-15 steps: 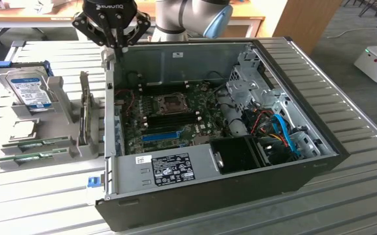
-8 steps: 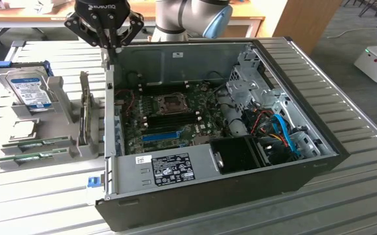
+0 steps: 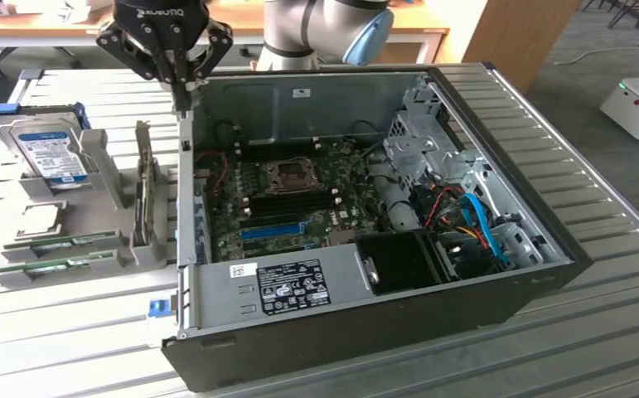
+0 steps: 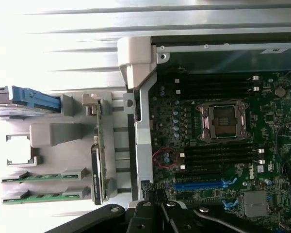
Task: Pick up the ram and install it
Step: 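Reach for the ram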
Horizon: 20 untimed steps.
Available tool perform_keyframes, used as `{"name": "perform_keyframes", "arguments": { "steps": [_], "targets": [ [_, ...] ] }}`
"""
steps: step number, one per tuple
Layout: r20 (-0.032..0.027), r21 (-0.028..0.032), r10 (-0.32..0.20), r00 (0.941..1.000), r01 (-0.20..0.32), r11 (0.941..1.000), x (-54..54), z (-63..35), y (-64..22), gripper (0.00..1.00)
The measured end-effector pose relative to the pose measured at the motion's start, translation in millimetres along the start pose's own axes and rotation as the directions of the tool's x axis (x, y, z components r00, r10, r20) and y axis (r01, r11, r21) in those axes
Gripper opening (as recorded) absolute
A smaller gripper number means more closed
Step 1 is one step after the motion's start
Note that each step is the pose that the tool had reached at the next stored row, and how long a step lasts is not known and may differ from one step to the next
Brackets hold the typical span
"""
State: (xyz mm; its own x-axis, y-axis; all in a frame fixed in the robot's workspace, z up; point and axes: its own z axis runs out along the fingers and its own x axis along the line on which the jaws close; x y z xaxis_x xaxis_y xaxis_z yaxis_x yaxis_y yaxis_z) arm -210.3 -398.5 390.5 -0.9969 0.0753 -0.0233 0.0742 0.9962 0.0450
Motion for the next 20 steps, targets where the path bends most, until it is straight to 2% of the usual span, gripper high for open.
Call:
{"name": "perform_keyframes", "arguments": {
  "steps": [20],
  "targets": [
    [0.0,0.0,0.0,1.0,0.0,1.0,50.6,3.3,-3.4,0.11]
  ]
}}
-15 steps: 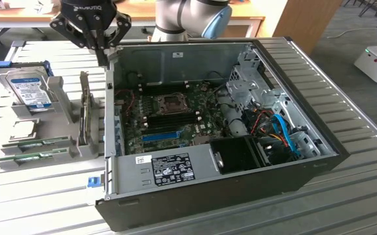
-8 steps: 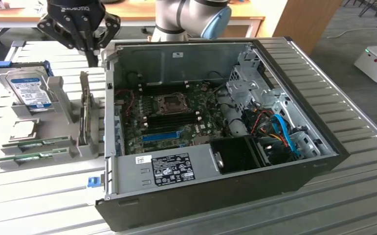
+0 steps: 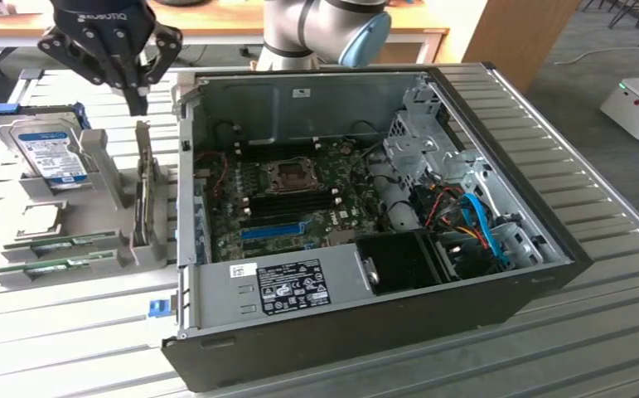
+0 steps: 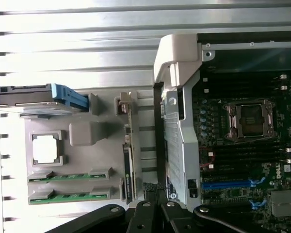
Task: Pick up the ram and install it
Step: 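Reach for the ram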
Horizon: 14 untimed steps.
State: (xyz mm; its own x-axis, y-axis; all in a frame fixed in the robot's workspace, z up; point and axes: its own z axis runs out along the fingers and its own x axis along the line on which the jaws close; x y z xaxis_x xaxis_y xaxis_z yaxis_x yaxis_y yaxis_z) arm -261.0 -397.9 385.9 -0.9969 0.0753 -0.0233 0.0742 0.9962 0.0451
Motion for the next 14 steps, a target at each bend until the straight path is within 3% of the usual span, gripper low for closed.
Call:
{"name": "perform_keyframes", "arguments": {
  "steps": [14],
  "targets": [
    [0.0,0.0,0.0,1.0,0.0,1.0,33.1,4.7,-1.5,0.11]
  ]
}}
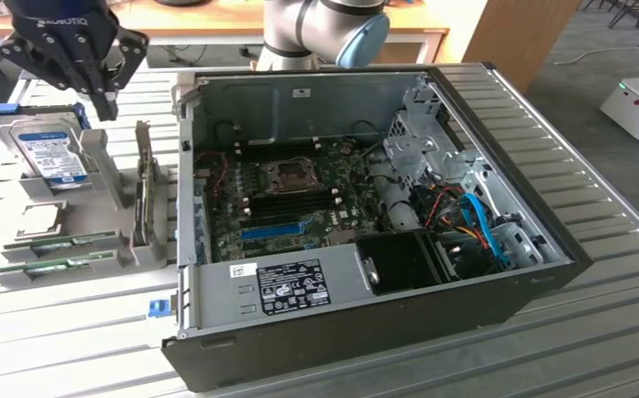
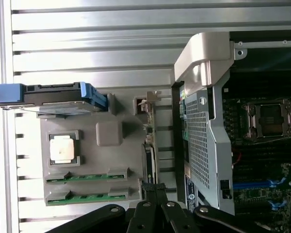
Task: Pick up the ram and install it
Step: 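Reach for the ram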
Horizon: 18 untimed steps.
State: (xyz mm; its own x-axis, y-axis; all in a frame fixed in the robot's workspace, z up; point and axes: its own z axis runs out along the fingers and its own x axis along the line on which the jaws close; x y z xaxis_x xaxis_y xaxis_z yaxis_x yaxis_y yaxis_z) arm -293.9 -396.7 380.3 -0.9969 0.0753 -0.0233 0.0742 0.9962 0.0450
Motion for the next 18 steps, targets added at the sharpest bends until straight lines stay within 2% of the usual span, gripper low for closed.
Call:
{"name": "perform_keyframes", "arguments": {
  "steps": [18],
  "targets": [
    [-0.0019,0.0001,0.0,1.0,0.0,1.0,37.7,8.3,-1.8,0.11]
  ]
}}
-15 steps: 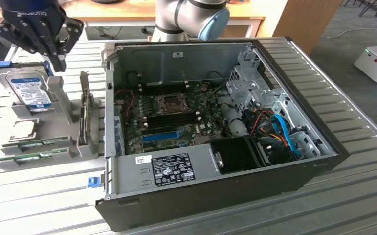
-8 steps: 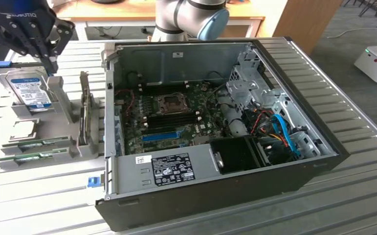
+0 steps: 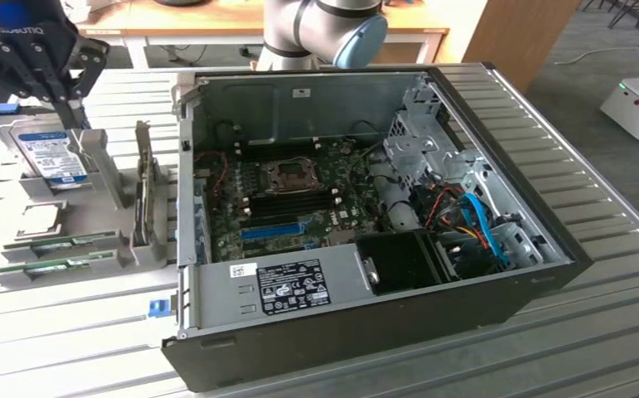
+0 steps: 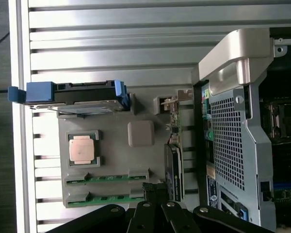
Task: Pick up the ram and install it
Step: 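Reach for the ram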
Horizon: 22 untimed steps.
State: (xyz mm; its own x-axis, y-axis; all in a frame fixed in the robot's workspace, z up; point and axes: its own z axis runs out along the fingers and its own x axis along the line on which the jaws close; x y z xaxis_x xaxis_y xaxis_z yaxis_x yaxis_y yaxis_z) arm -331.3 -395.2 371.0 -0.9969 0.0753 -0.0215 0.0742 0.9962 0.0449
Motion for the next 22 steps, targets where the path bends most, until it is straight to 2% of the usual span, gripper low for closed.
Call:
{"name": "perform_keyframes", "arguments": {
  "steps": [5,22],
  "targets": [
    [-0.001,-0.0001,0.0,1.0,0.0,1.0,6.4,3.2,-0.1,0.11],
    [-0.0013,-0.0001,0.0,1.0,0.0,1.0,9.1,7.1,-0.4,0.11]
  ]
}}
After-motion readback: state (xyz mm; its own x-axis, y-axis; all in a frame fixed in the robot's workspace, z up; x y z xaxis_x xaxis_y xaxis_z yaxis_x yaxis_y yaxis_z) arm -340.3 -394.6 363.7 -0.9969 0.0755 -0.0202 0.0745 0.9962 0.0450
